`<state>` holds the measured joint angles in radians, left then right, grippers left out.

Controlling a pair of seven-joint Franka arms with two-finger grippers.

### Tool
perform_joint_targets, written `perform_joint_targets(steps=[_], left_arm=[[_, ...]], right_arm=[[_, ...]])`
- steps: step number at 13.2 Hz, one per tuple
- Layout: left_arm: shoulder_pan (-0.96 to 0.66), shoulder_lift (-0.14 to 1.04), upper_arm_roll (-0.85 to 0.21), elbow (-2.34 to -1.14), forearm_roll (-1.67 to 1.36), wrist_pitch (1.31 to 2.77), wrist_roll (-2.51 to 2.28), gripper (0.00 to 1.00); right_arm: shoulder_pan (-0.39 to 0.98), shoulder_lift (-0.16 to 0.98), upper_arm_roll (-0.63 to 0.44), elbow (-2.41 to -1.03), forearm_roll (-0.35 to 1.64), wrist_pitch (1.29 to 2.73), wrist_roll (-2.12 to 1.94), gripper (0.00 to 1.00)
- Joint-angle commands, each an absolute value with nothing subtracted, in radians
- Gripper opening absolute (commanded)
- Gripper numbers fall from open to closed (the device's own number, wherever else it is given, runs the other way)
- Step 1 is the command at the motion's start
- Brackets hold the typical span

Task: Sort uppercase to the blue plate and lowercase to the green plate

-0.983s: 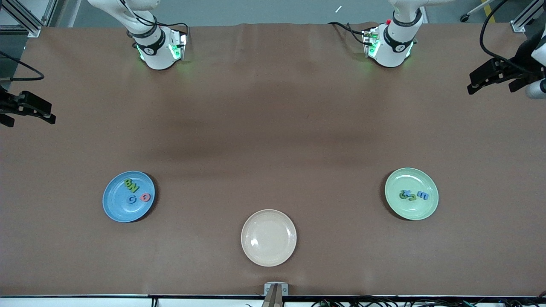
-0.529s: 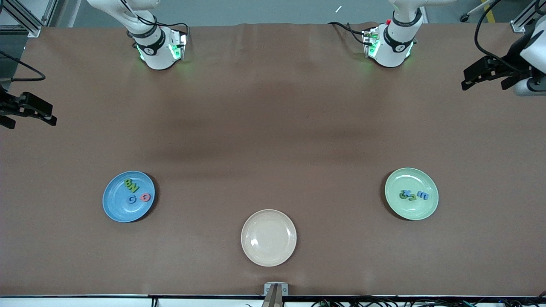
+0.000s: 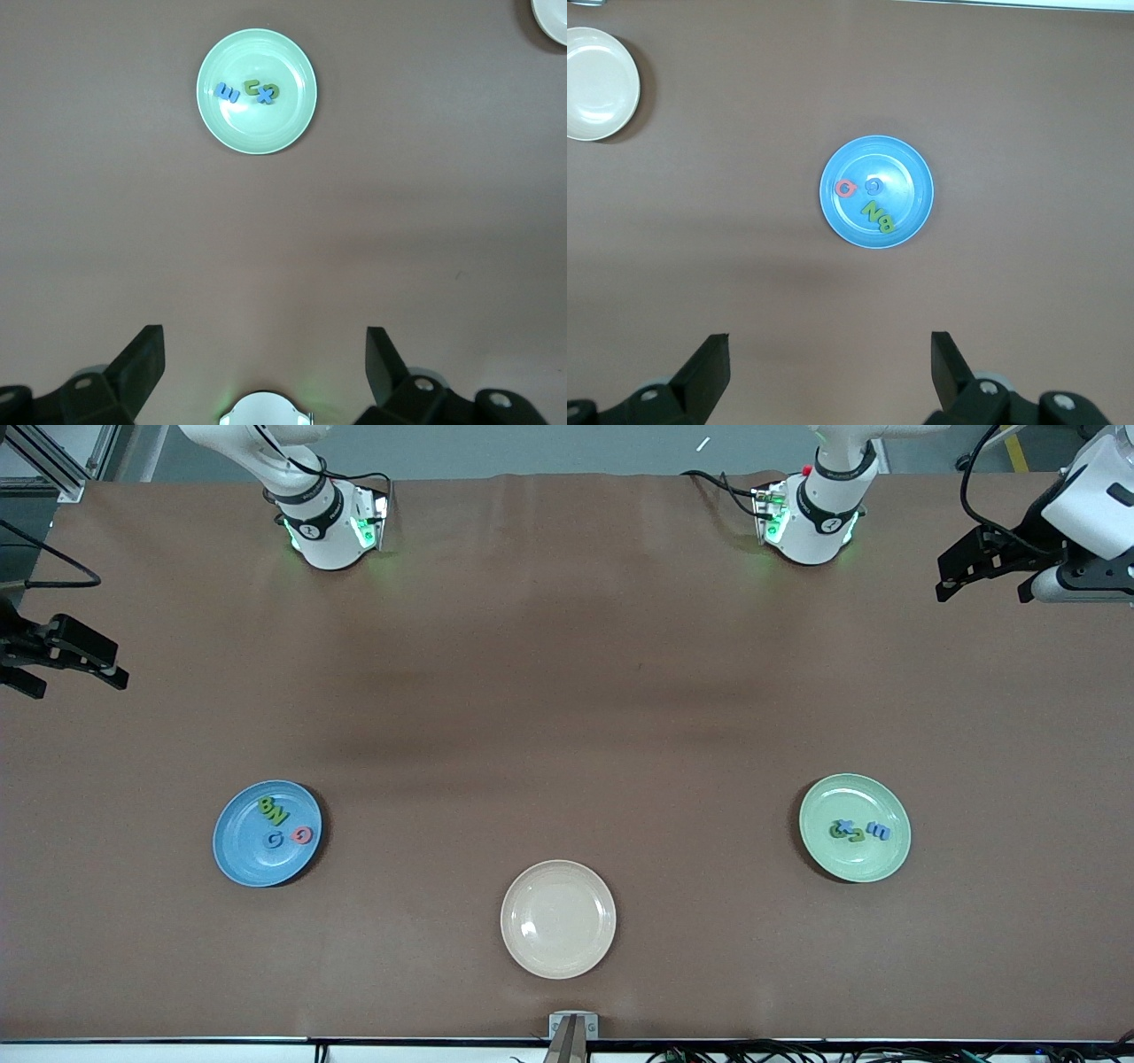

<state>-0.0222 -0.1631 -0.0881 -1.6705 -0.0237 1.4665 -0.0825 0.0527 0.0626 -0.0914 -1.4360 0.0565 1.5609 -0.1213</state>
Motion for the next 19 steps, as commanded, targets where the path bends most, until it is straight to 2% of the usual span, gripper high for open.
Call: perform_joint_targets(steps=[1, 5, 10, 14, 19], left_arm=[[-0.044, -0.198, -0.078, -1.695, -0.025, 1.483, -0.094, 1.0], [-0.029, -0.195, -0.077, -1.687, -0.025, 1.48, -0.071, 1.0], [-0.023, -0.127, -0.075, -1.589, -0.023, 1.473, -0.071, 1.0], [-0.026, -0.117, -0.075, -1.588, 0.009, 1.471, -0.071, 1.0], [-0.025, -0.115, -0.074, -1.582, 0.009, 1.459, -0.074, 1.0]], right_arm=[[0.051, 0.034, -0.098, -1.471, 0.064, 1.597, -0.12, 1.0], [0.0, 0.034, -0.04, -1.479, 0.06, 1.597, -0.121, 1.0], [0.003, 0.028, -0.017, -1.479, -0.003, 1.551, -0.109, 1.0], [-0.008, 0.014, -0.021, -1.48, -0.003, 1.482, -0.106, 1.0], [-0.025, 0.018, -0.023, -1.479, -0.003, 1.494, -0.106, 1.0]])
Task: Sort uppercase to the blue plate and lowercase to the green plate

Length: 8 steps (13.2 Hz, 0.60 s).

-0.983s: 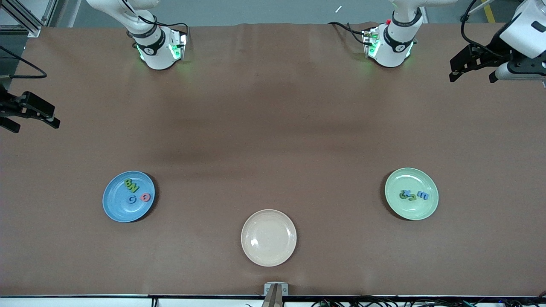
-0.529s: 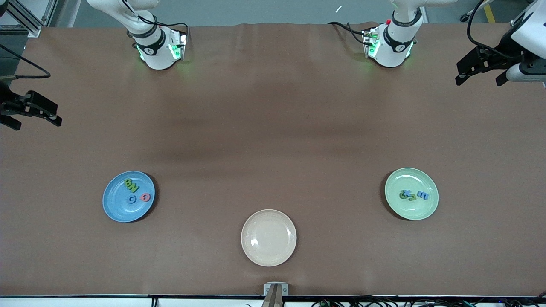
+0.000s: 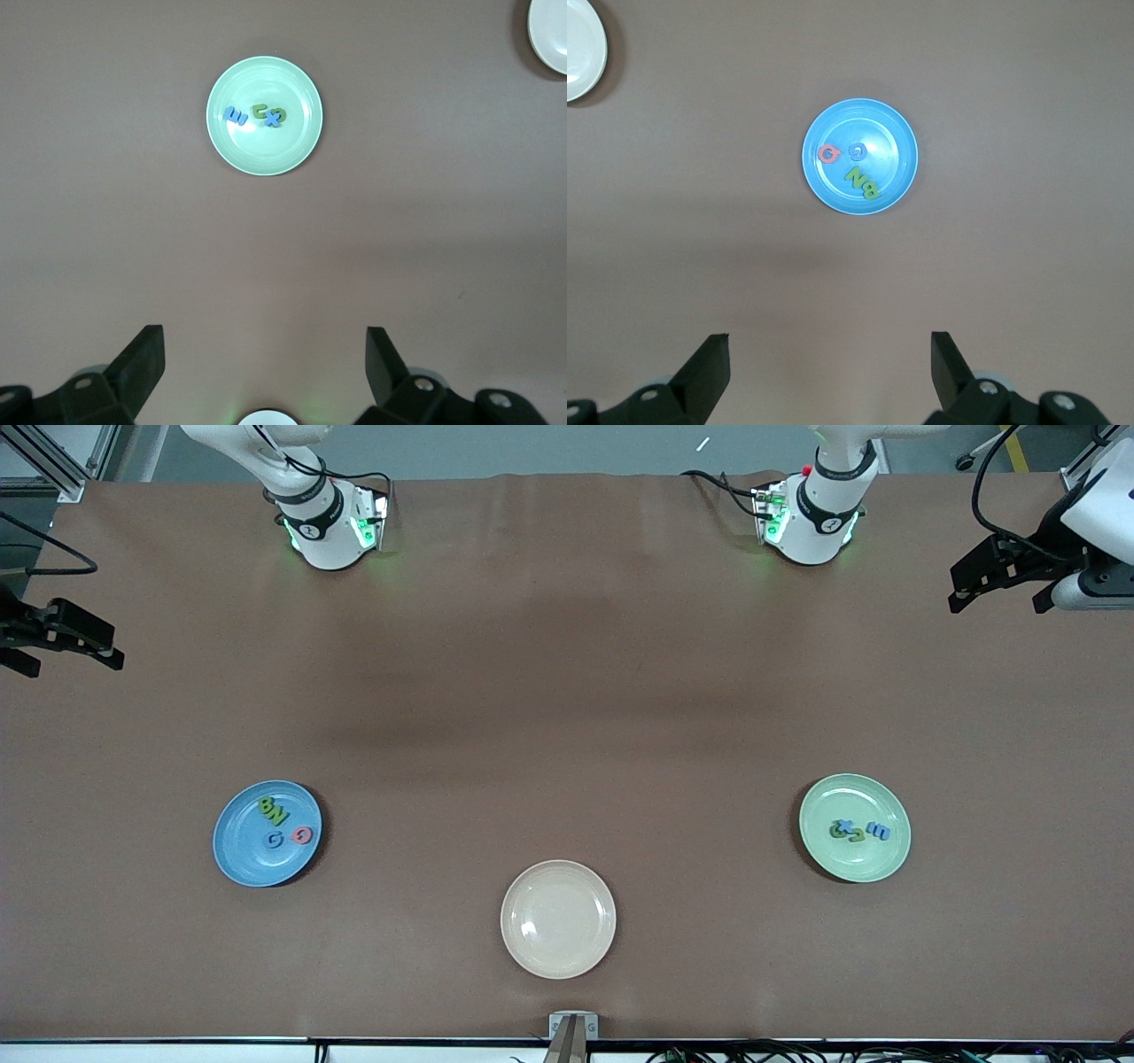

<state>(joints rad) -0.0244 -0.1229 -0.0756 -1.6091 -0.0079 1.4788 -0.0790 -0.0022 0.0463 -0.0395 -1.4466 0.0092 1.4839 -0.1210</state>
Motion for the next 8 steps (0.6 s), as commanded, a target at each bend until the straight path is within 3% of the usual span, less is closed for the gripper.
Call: perform_joint_targets(steps=[1, 8], left_arm=[[-0.026, -0.115, -0.074, -1.58, 0.009, 1.459, -0.074, 1.0], [-0.026, -0.112, -0.074, -1.572, 0.011, 1.457, -0.074, 1.0]], right_arm=[[-0.023, 0.018, -0.023, -1.479, -0.003, 1.494, -0.106, 1.0], [-0.043, 0.021, -0.025, -1.477, 0.001, 1.517, -0.104, 1.0]])
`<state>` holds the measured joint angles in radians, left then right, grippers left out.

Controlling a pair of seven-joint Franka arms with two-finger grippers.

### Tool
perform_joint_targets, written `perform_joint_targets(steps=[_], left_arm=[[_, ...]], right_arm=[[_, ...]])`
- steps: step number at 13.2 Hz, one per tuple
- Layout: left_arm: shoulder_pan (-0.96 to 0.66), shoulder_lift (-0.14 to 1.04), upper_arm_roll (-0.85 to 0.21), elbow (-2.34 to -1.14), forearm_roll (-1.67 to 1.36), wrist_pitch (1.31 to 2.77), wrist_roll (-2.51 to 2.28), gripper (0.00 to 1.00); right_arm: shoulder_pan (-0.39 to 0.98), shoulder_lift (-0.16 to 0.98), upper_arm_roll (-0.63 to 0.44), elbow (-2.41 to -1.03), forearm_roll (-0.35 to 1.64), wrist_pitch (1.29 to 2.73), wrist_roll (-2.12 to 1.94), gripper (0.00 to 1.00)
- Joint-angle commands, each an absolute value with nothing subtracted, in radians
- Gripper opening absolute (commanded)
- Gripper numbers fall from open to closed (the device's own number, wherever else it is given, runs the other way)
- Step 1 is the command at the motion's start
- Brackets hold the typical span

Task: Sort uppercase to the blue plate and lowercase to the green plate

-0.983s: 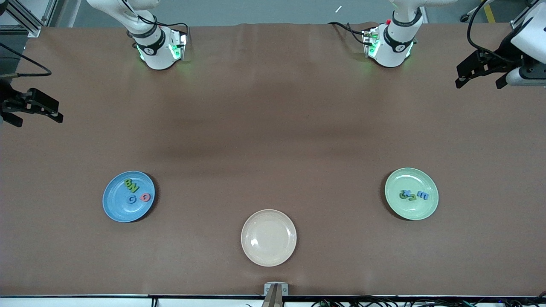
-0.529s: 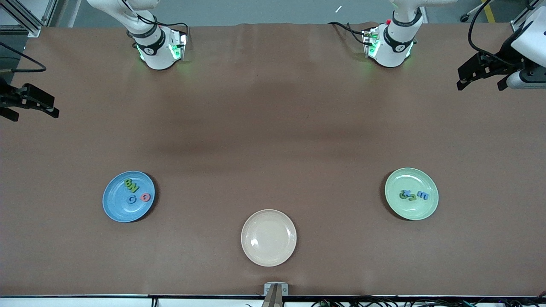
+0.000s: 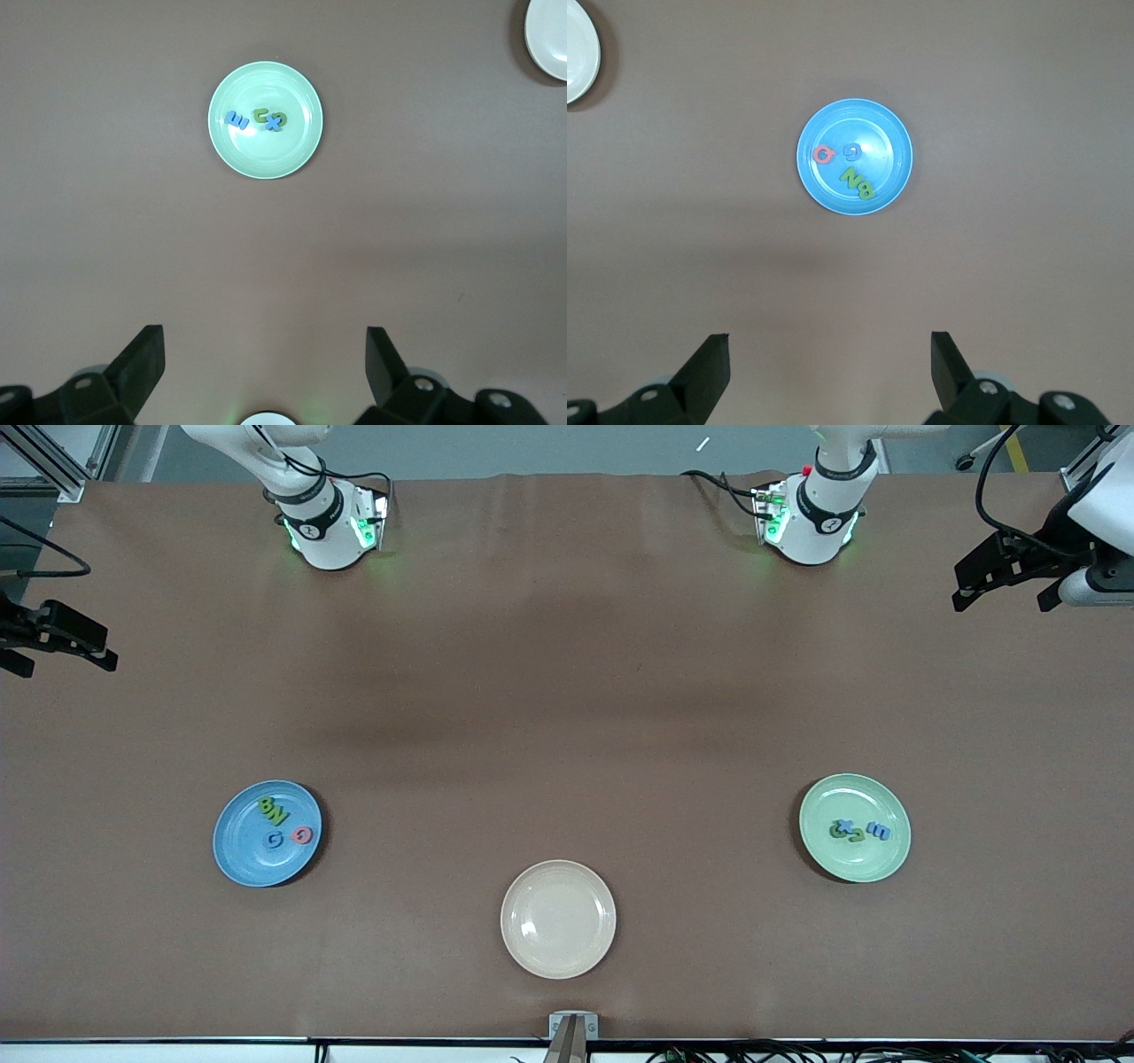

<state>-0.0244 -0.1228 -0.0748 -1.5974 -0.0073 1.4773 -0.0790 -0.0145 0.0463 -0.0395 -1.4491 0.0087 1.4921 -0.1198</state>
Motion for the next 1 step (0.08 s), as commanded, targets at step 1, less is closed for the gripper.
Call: perform_joint_targets(steps=[1], left_arm=[[-0.026, -0.11, -0.074, -1.571, 0.011, 1.456, -0.072, 1.0]], right_arm=[[-0.044, 0.023, -0.025, -1.479, 0.002, 1.528, -0.101, 1.0]])
